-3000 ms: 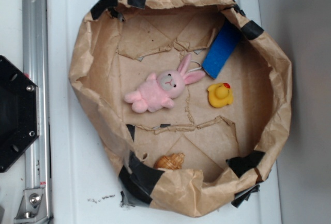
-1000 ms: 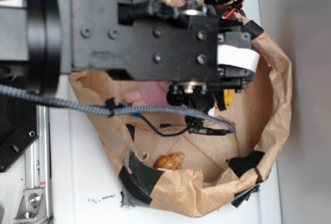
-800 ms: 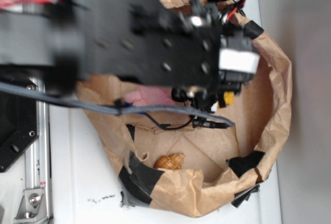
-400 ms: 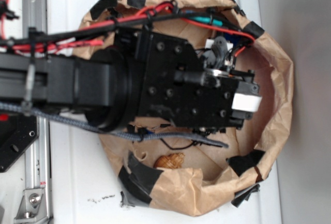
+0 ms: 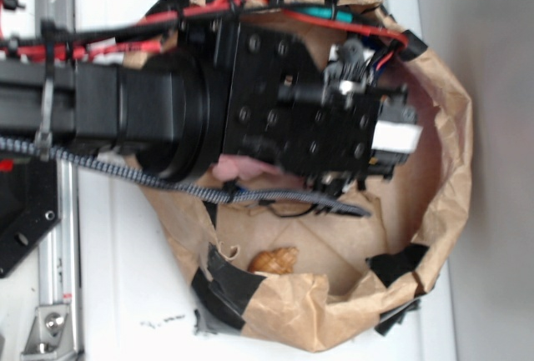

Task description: Grab the yellow duck.

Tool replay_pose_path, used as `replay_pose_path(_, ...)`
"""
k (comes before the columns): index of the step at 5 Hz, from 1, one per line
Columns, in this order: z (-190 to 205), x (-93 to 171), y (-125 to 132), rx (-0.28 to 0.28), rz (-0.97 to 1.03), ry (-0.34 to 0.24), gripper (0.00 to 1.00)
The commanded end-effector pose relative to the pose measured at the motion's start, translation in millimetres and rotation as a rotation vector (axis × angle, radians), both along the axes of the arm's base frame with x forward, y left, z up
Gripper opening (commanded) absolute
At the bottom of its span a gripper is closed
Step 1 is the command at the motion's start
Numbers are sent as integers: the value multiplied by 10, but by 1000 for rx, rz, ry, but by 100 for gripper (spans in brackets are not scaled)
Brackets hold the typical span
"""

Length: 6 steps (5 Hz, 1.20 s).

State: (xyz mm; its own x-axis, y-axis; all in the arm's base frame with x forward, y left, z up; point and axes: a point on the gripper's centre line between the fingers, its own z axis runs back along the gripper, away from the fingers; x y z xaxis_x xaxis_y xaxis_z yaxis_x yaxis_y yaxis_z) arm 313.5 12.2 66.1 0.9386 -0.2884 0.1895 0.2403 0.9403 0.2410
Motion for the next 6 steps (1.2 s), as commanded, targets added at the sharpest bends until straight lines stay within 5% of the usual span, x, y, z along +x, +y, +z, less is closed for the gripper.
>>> replay_pose_path(1, -143, 282, -96, 20, -22, 20, 100)
replay_pose_path(2, -261, 325, -146, 34, -22, 52, 100)
replay_pose_path(3, -521, 231, -293, -19, -100, 171, 100)
replay_pose_path(4, -512, -33, -535, -44, -177, 200, 100)
replay_pose_path(6, -466, -44, -411, -68, -146, 206, 100)
